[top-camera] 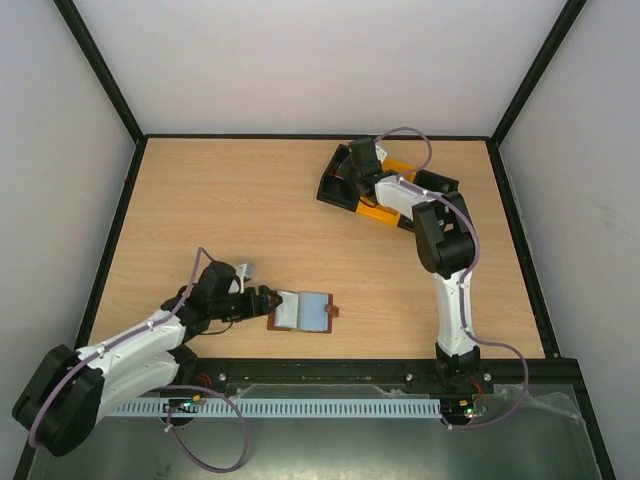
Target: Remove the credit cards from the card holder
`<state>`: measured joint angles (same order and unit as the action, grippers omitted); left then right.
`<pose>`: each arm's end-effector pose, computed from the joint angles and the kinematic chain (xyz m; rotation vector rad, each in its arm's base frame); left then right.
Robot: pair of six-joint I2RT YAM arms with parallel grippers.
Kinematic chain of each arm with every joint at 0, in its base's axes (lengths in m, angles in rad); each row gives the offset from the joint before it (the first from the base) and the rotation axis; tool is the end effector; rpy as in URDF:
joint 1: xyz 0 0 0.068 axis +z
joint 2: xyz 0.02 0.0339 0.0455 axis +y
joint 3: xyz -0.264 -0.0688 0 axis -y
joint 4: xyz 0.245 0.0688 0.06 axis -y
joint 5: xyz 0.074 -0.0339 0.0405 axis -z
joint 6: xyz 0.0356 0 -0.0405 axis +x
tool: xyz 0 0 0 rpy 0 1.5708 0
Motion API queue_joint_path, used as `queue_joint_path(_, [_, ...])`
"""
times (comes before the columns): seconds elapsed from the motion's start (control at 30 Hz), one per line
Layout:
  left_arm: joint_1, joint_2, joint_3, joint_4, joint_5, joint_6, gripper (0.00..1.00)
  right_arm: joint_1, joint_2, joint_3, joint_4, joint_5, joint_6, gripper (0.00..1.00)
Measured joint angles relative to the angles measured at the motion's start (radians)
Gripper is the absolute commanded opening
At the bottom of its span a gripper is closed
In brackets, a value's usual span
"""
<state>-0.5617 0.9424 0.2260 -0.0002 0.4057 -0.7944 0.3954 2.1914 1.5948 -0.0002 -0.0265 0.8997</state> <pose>0.1359 -0.1021 0.1413 -0.0576 2.5010 -1.1101 0.4616 0.1937 0.1787 0.5512 2.2035 0.7496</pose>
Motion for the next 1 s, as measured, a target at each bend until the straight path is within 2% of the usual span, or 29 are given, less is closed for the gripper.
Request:
queue_joint_path(0.23, [0.000,-0.044,-0.012,0.010,0.008,-0.011,0.83,-0.016,0.034,0.022,-0.015,-0.013,0.003,0.09])
queue_joint_path(0.7, [0.000,-0.101,-0.016,0.008,0.004,-0.028,0.86,-0.022,0.038,0.081,-0.058,-0.032,0.026,0.36])
queue_joint_path(1.0, [0.000,-0.113,-0.020,-0.029,-0.005,-0.029,0.87,-0.041,0.002,0.080,-0.108,-0.053,0.050,0.45])
